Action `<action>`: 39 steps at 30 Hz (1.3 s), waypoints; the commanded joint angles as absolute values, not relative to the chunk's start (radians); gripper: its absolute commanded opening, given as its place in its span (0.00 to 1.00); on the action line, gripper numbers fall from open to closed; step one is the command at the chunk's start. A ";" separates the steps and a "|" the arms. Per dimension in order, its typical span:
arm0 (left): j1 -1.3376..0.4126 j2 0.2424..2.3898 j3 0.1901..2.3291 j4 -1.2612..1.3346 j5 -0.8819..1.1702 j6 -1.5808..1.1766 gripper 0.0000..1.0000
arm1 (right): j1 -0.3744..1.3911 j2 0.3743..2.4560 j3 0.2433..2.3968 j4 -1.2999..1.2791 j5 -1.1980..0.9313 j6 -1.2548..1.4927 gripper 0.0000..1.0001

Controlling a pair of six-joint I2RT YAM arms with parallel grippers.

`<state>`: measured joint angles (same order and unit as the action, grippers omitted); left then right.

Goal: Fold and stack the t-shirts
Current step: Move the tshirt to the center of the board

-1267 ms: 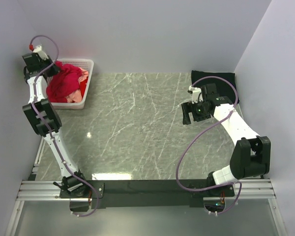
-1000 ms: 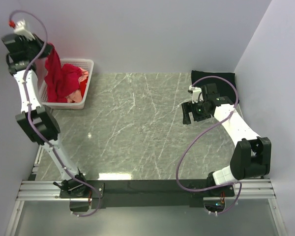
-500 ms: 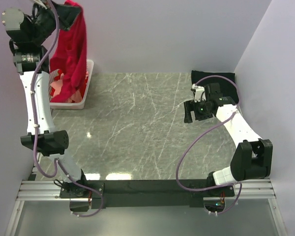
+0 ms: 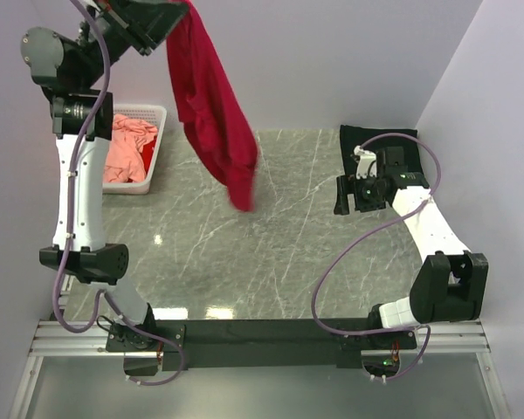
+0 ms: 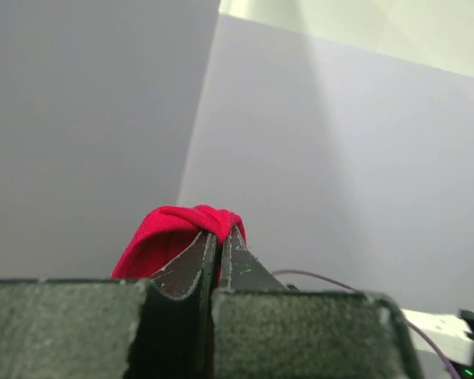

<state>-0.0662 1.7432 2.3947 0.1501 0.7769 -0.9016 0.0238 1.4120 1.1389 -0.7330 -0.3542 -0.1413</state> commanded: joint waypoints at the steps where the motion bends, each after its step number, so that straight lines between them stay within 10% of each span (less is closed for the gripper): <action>1: -0.077 1.675 2.294 0.265 0.851 -1.028 0.01 | 0.005 1.370 1.167 -0.719 -0.383 -0.129 0.93; 8: -0.011 1.441 1.545 -0.061 0.965 -0.626 0.01 | -0.020 1.379 1.151 -0.741 -0.414 -0.186 0.92; 18: 0.107 1.667 1.396 -0.600 0.574 0.060 0.01 | -0.005 1.580 1.154 -0.804 -0.420 -0.287 0.76; 27: 0.123 1.790 1.571 -0.745 0.678 0.216 0.66 | 0.035 1.684 1.160 -0.741 -0.388 -0.246 0.61; 39: -0.155 1.450 1.017 -0.741 0.712 0.546 0.72 | 0.049 1.936 1.281 -0.710 -0.500 -0.140 0.56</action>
